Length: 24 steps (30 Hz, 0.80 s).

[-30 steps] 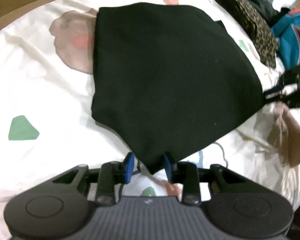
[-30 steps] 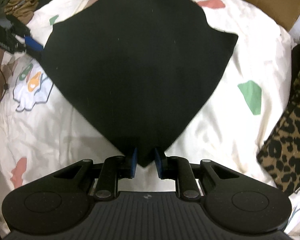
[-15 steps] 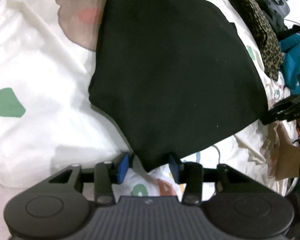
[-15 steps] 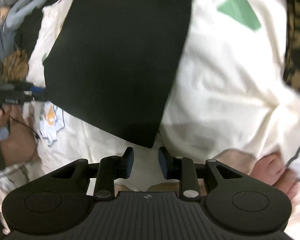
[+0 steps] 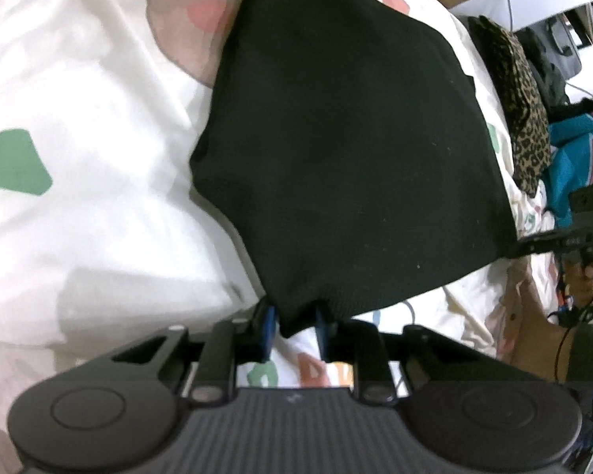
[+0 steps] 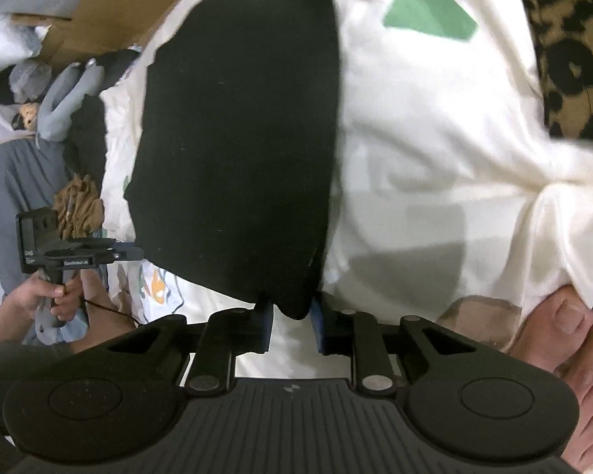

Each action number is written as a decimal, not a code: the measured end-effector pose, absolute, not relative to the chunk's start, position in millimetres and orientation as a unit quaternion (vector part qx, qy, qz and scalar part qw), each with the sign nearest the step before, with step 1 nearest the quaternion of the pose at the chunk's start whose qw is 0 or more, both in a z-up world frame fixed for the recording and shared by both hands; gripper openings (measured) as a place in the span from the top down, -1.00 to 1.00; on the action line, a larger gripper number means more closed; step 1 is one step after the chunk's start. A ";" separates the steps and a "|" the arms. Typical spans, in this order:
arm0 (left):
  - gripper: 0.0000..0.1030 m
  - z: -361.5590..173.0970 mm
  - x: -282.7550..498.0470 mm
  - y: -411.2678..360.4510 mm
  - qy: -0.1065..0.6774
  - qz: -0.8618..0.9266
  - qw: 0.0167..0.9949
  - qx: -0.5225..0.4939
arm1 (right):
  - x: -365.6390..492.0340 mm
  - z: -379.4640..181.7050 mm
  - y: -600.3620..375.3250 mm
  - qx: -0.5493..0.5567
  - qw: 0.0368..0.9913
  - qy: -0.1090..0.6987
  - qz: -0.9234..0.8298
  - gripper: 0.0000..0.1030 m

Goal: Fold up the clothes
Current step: 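Open both tools and release the trousers on the sheet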

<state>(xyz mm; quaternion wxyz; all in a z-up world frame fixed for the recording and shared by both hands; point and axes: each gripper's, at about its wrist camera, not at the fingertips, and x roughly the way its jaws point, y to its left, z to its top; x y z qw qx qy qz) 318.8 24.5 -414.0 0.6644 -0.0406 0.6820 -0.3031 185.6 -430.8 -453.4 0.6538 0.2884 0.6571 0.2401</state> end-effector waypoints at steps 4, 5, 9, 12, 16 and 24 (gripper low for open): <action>0.16 -421.4 322.0 25.5 0.690 -0.295 0.656 -0.079 | 186.9 -470.2 -433.1 0.320 0.629 0.668 0.236 0.33; 0.14 -422.9 322.3 25.5 0.692 -0.291 0.655 -0.089 | 186.4 -472.3 -433.8 0.331 0.623 0.669 0.231 0.26; 0.12 -428.0 315.2 30.6 0.691 -0.286 0.655 -0.105 | 186.1 -482.1 -439.7 0.386 0.601 0.663 0.224 0.26; 0.16 -433.7 306.5 40.1 0.691 -0.286 0.653 -0.118 | 186.2 -481.9 -440.0 0.395 0.601 0.658 0.224 0.26; 0.31 -433.7 309.6 37.9 0.694 -0.283 0.650 -0.128 | 186.4 -481.5 -440.4 0.407 0.601 0.651 0.224 0.28; 0.83 -434.3 308.0 64.3 0.717 -0.252 0.634 -0.146 | 188.7 -480.2 -434.3 0.404 0.607 0.647 0.223 0.80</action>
